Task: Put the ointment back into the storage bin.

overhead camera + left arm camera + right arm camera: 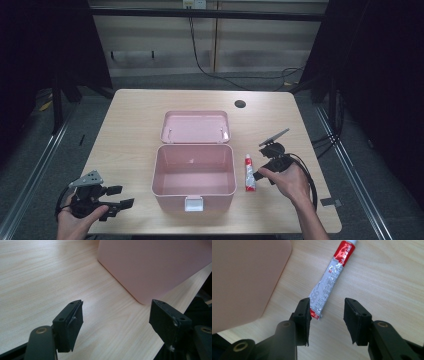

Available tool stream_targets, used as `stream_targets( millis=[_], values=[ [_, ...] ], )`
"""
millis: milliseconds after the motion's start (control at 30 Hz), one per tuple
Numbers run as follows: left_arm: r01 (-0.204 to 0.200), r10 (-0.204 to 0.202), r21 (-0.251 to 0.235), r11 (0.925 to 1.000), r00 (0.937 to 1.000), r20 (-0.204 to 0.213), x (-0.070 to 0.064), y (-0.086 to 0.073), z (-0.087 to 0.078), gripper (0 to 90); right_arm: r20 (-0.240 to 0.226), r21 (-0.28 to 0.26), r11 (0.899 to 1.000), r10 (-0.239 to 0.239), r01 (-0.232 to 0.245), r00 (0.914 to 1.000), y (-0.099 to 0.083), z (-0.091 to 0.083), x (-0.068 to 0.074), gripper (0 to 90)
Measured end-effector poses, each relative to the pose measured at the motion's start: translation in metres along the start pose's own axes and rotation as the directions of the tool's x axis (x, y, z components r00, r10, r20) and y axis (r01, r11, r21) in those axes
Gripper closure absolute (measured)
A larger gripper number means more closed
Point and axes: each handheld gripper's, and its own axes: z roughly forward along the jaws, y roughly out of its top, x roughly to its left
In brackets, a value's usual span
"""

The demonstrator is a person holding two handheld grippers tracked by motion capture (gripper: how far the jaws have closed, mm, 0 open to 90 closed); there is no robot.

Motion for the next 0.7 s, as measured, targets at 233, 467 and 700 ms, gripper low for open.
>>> stream_targets(
  millis=[233,467,700],
  values=[
    [-0.003,0.003,0.003,1.0000,1.0000,0.001,-0.001,0.000,0.001,27.0,0.013,0.060,0.998,0.003,-0.004,0.9999,0.015,0.006,0.005,59.9],
    [0.002,-0.002,0.000,1.0000,1.0000,0.006,0.000,0.000,0.000,27.1,0.005,0.123,0.992,0.040,-0.041,0.9992,0.027,0.020,-0.001,62.1],
    [-0.001,0.001,0.003,1.0000,1.0000,0.004,-0.001,0.000,0.001,27.0,0.025,0.145,0.987,0.068,-0.071,0.9974,0.036,0.030,-0.002,62.6]
  ],
)
